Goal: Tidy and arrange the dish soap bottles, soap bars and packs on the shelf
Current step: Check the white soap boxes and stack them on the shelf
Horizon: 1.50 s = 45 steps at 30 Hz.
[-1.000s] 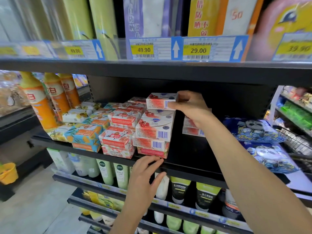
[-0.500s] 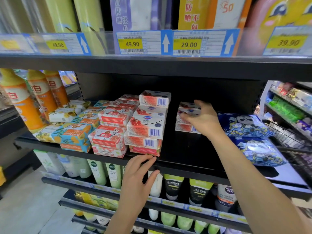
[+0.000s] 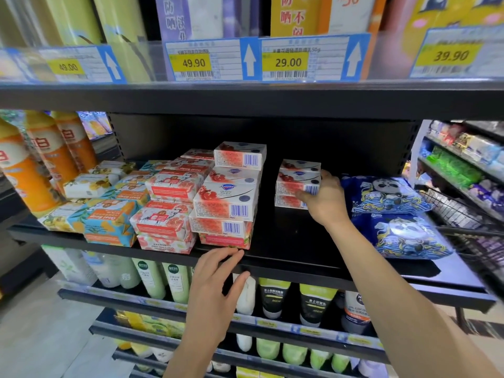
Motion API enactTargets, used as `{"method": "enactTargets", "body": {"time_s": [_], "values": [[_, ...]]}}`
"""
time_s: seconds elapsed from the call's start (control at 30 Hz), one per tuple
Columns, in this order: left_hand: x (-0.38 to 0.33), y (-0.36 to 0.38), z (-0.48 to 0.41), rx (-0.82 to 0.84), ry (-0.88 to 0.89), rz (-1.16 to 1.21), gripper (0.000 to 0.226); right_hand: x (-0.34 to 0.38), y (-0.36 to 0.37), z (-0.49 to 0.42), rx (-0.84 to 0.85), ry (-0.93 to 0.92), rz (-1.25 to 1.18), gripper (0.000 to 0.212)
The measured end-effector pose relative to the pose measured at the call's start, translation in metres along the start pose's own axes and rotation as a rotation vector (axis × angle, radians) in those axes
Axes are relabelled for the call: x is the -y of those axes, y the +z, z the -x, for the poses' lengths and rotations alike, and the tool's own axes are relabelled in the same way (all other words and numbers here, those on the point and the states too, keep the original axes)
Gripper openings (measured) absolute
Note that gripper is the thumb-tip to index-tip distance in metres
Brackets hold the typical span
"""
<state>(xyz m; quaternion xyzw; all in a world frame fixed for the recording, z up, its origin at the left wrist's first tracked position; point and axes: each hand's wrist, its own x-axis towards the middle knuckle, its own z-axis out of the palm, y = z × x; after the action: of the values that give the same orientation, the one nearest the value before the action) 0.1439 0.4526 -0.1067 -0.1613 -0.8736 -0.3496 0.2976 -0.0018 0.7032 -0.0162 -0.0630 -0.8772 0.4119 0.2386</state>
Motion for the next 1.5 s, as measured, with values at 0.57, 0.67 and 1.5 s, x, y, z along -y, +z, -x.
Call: {"method": "enactTargets", "body": {"time_s": [0.57, 0.67, 1.5], "values": [[-0.011, -0.005, -0.001, 0.012, -0.062, 0.015, 0.037, 0.026, -0.059, 0.104, -0.062, -0.091, -0.116, 0.075], [-0.029, -0.016, -0.003, 0.008, -0.157, 0.121, 0.036, 0.024, -0.069, 0.132, -0.034, -0.088, -0.198, 0.076], [-0.1, -0.044, 0.015, 0.226, -0.66, 1.055, 0.046, 0.004, -0.079, 0.223, 0.367, 0.185, -0.769, 0.04]]}}
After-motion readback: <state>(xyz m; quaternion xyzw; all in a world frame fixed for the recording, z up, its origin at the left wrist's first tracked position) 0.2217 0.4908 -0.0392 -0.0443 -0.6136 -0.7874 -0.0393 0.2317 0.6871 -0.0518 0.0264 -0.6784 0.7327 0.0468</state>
